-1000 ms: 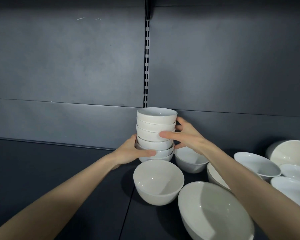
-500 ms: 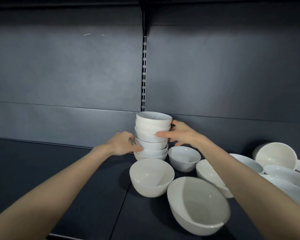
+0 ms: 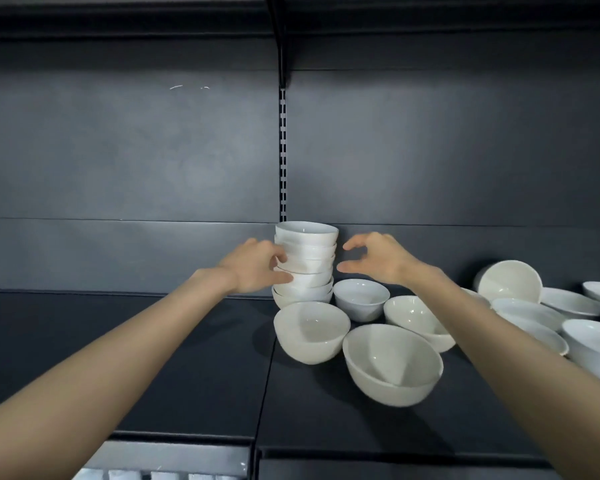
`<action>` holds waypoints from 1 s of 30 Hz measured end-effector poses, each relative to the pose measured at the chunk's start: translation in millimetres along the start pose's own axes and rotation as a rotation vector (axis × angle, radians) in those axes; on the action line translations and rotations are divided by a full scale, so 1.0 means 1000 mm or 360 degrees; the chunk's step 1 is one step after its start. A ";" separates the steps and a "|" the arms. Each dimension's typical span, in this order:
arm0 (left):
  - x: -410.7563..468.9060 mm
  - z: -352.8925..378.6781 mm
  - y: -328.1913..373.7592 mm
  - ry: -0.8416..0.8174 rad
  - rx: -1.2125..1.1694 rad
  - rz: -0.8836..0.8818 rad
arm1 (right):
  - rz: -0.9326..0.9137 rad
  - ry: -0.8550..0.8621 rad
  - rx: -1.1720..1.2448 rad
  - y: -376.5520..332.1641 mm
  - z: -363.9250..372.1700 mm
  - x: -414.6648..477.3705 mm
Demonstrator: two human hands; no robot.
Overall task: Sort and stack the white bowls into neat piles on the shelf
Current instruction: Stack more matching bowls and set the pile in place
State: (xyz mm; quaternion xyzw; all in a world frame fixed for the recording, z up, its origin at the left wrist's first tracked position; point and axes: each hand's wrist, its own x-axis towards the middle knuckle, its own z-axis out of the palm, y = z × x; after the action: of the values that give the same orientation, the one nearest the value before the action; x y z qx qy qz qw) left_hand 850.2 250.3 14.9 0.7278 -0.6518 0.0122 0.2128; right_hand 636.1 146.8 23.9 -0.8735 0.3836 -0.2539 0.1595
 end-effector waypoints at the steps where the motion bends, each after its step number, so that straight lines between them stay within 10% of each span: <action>1: -0.005 0.003 0.001 -0.0008 0.0001 0.0032 | 0.0026 -0.0011 -0.0031 0.002 0.002 -0.007; 30: -0.084 0.100 0.010 0.0362 -0.0736 -0.0063 | 0.0336 0.0125 0.0366 0.039 0.038 -0.171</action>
State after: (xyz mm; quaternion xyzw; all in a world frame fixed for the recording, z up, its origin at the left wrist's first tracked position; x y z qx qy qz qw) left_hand 802.5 296.4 -97.9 0.6662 -0.5949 -0.0596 0.4458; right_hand 536.0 252.8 -81.2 -0.7936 0.4477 -0.3120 0.2692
